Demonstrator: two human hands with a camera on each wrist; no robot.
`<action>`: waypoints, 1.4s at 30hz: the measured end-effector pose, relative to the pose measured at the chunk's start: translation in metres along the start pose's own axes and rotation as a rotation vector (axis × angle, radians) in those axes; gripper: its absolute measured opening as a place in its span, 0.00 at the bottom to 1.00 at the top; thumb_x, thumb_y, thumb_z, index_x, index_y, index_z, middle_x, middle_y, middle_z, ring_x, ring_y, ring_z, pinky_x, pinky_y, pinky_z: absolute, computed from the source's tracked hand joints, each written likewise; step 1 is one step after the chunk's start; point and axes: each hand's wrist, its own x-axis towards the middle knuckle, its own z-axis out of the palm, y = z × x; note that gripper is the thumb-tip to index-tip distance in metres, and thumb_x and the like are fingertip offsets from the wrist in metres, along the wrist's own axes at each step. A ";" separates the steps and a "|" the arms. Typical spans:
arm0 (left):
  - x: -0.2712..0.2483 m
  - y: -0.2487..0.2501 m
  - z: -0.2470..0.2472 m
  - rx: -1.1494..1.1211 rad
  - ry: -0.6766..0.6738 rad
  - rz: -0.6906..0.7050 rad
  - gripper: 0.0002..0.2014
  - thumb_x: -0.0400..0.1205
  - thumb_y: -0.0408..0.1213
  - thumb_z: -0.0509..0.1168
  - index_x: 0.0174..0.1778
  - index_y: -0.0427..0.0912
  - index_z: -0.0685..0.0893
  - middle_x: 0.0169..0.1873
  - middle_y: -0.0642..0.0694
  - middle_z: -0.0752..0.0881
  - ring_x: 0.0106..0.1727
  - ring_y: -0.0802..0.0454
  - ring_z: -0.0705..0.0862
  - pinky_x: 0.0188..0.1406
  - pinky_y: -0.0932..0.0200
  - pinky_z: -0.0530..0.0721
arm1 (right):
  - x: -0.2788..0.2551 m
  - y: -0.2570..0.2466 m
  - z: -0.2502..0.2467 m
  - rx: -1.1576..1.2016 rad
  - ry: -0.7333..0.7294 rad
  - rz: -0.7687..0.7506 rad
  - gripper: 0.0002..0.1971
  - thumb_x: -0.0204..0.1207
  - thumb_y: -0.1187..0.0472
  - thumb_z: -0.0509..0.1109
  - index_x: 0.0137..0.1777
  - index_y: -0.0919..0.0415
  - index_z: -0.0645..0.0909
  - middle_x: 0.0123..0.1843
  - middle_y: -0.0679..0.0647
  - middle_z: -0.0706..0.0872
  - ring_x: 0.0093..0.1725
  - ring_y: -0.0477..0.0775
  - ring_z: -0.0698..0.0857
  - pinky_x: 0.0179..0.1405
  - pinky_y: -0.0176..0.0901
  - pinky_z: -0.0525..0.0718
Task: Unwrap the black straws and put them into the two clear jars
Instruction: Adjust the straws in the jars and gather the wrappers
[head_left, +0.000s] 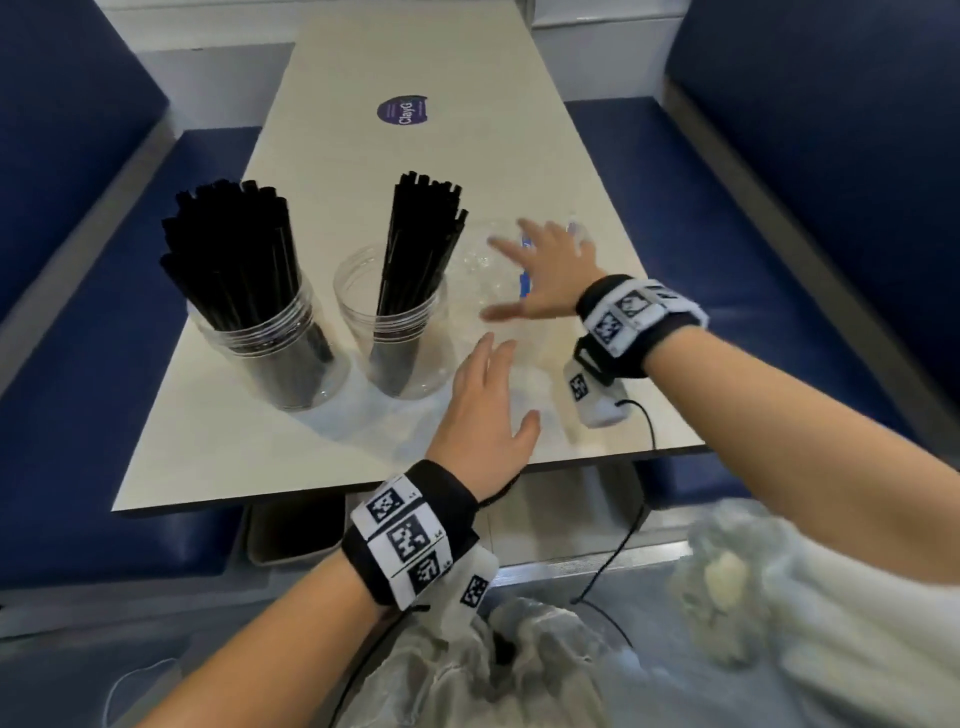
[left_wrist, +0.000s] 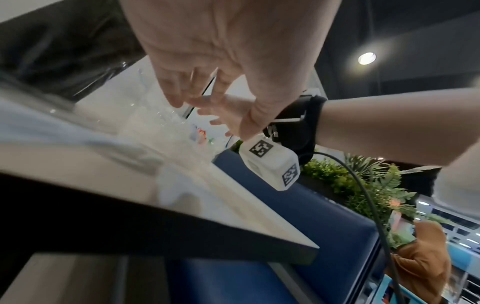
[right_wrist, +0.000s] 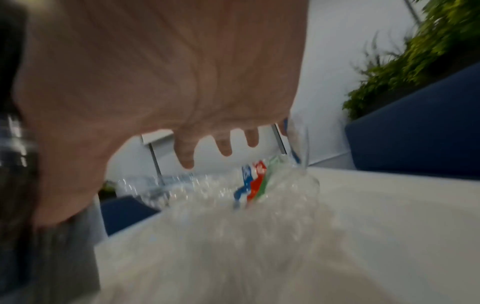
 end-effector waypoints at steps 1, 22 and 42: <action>0.004 -0.004 0.004 0.009 -0.029 -0.049 0.37 0.82 0.39 0.61 0.82 0.40 0.47 0.84 0.43 0.45 0.84 0.49 0.44 0.76 0.65 0.44 | 0.008 0.000 0.012 -0.034 -0.120 0.014 0.46 0.65 0.26 0.62 0.80 0.38 0.46 0.85 0.52 0.43 0.83 0.65 0.42 0.77 0.75 0.46; 0.059 0.018 0.044 -0.100 -0.115 -0.133 0.55 0.64 0.55 0.78 0.80 0.40 0.55 0.81 0.45 0.56 0.84 0.47 0.44 0.82 0.52 0.49 | -0.101 0.037 0.029 0.560 0.238 -0.176 0.21 0.62 0.83 0.59 0.45 0.62 0.86 0.53 0.54 0.77 0.52 0.57 0.80 0.46 0.23 0.70; -0.021 0.021 -0.034 -1.056 0.288 0.166 0.21 0.79 0.14 0.53 0.45 0.44 0.82 0.40 0.57 0.87 0.43 0.64 0.85 0.46 0.70 0.82 | -0.157 -0.035 0.000 1.232 0.001 -0.301 0.35 0.61 0.70 0.70 0.59 0.34 0.63 0.57 0.41 0.77 0.44 0.65 0.83 0.35 0.51 0.89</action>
